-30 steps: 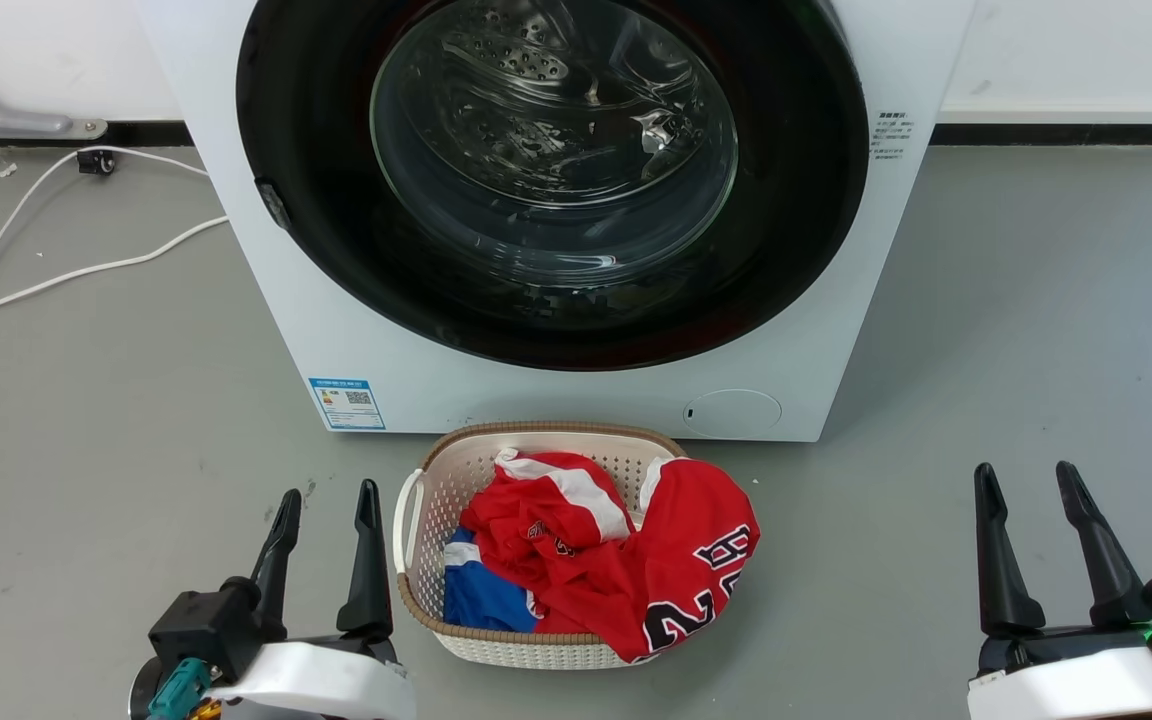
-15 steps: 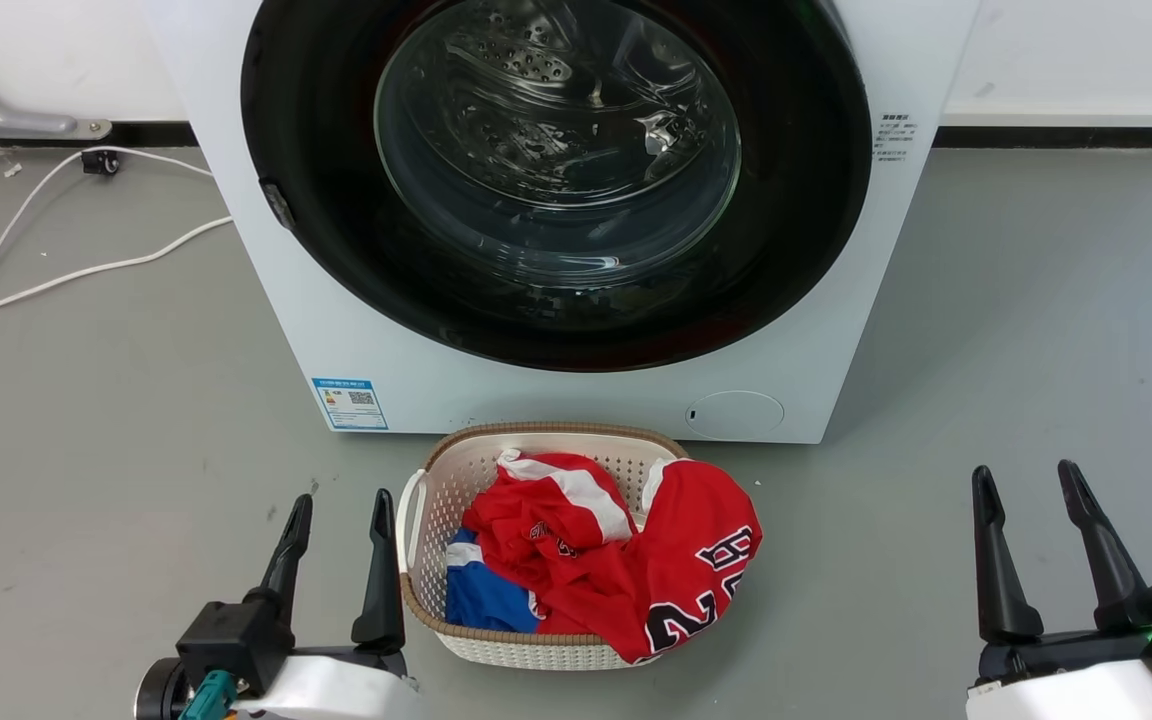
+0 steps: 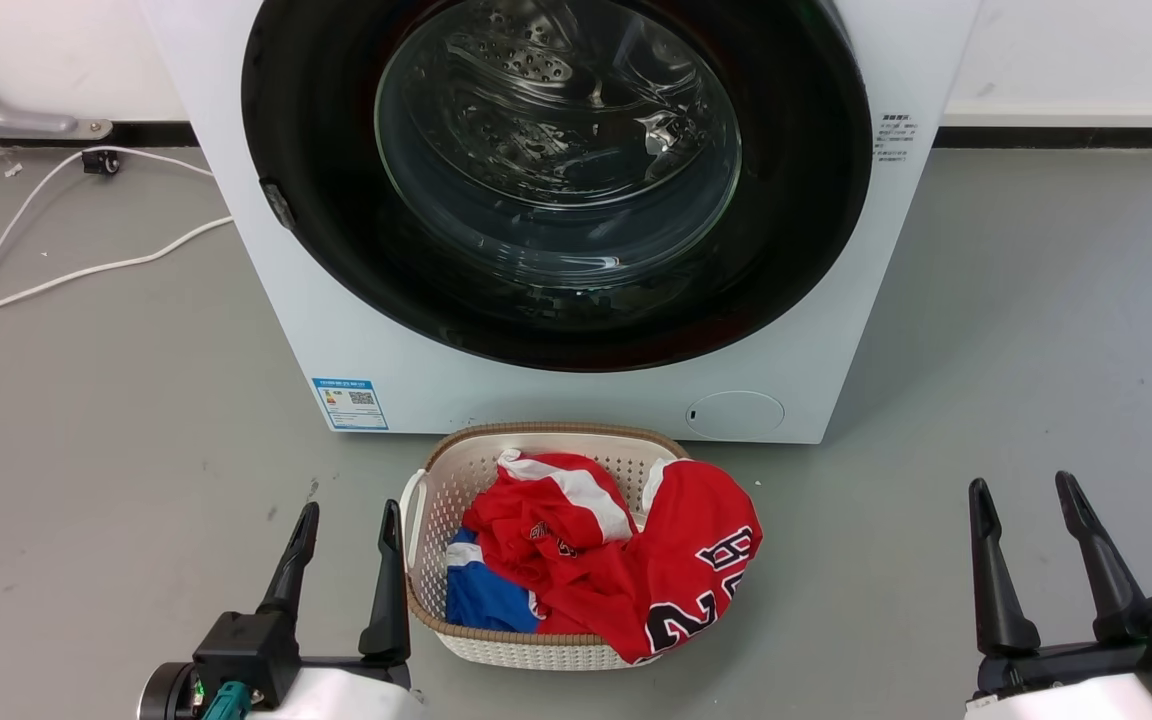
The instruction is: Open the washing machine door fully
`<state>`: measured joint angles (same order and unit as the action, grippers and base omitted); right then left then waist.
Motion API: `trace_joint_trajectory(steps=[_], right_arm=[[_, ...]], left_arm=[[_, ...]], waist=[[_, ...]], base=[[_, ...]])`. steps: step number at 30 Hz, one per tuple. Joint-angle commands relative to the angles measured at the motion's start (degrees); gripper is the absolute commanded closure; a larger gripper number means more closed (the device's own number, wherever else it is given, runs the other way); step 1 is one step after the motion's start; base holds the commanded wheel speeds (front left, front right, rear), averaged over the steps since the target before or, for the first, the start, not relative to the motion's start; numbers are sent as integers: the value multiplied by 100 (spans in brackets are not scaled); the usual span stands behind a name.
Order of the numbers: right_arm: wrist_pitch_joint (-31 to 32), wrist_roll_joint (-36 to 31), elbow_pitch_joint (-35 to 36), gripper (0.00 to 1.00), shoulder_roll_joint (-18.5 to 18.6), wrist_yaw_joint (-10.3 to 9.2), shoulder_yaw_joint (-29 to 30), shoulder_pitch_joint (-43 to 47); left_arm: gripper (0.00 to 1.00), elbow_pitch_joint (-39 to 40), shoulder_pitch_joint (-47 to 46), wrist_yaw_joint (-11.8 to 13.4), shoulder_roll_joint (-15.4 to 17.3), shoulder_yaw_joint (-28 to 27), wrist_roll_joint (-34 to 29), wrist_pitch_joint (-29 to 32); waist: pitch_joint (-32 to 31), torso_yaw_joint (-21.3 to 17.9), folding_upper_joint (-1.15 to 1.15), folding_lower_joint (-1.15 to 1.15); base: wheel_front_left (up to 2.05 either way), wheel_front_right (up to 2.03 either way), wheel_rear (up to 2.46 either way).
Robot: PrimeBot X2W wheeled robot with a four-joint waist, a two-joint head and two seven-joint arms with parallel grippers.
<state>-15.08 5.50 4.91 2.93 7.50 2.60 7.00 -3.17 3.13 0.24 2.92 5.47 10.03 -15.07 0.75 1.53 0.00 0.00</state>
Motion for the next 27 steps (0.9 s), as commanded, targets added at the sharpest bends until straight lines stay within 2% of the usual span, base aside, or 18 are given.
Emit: trace_joint_trajectory(steps=[1,27], right_arm=[[-14,36,-24,0,-9,-2,8,27],[-13,174,-157,0,-9,-2,-1,21]], left_arm=[[0,-13,43,1,-6,2,27,-16],[0,-111,54,47,-6,-30,37,-16]], waist=[[-1,3,0,0],[-6,-11,0,0]], base=[[0,0,0],[0,0,0]])
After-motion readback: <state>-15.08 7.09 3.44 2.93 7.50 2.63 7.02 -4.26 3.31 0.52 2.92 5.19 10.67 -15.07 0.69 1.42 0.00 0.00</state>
